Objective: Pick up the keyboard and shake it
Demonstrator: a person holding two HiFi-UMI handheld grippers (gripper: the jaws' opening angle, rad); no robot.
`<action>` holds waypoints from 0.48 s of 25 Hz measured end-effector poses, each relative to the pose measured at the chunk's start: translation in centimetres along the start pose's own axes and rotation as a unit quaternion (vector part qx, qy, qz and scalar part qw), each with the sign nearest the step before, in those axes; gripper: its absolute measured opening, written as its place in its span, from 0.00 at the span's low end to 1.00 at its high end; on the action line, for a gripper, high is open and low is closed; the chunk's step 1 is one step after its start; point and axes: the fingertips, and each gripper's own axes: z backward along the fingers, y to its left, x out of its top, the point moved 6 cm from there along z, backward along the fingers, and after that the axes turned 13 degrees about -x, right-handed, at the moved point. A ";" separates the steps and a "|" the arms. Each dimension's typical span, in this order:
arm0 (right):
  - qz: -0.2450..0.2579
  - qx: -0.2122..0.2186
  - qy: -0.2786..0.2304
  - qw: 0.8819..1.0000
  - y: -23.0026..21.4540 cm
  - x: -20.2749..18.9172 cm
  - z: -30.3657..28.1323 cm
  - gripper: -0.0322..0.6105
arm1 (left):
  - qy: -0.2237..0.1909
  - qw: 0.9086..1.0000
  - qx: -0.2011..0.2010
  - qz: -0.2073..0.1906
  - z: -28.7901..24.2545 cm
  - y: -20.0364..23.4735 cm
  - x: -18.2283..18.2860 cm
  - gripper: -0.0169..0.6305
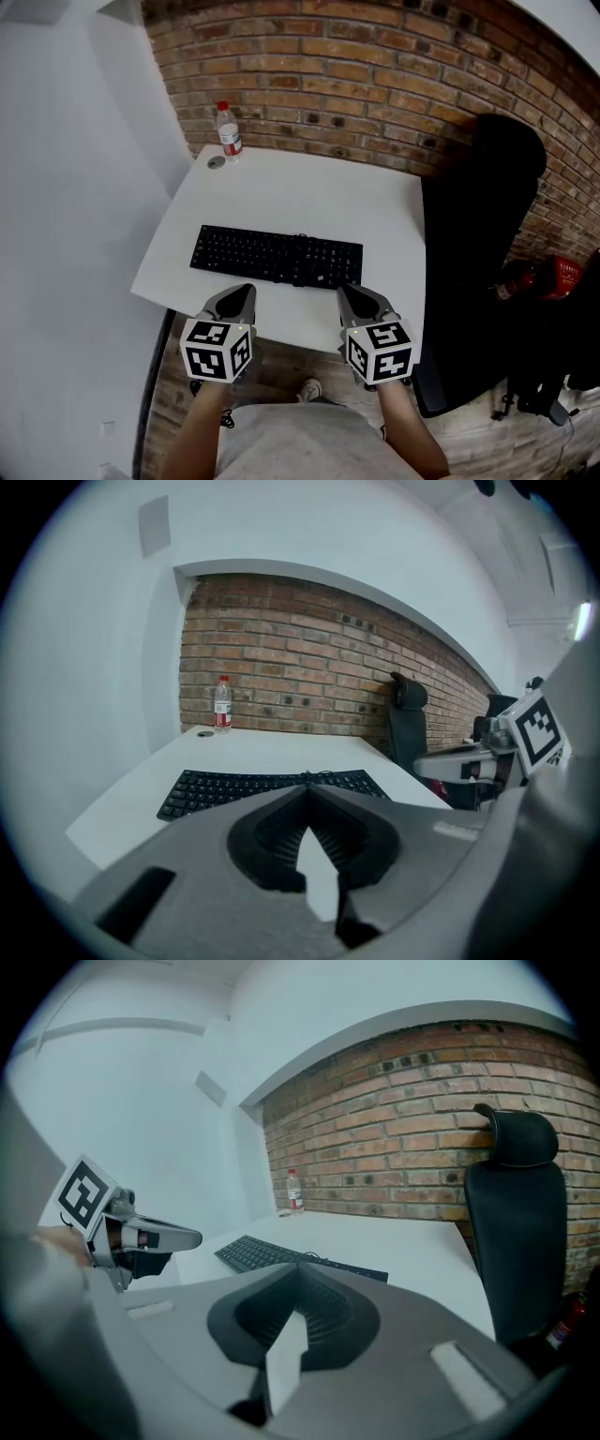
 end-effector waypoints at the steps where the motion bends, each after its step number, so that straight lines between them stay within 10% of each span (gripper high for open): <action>1: 0.000 0.001 0.001 1.000 -0.2 0.0 -0.2 0.07 | 0.000 1.000 0.001 0.000 -0.1 0.2 0.0 0.02; 12: -0.002 0.001 0.016 1.000 -1.8 -0.7 -2.7 0.07 | 0.007 1.000 0.005 0.001 -1.3 2.7 -0.6 0.02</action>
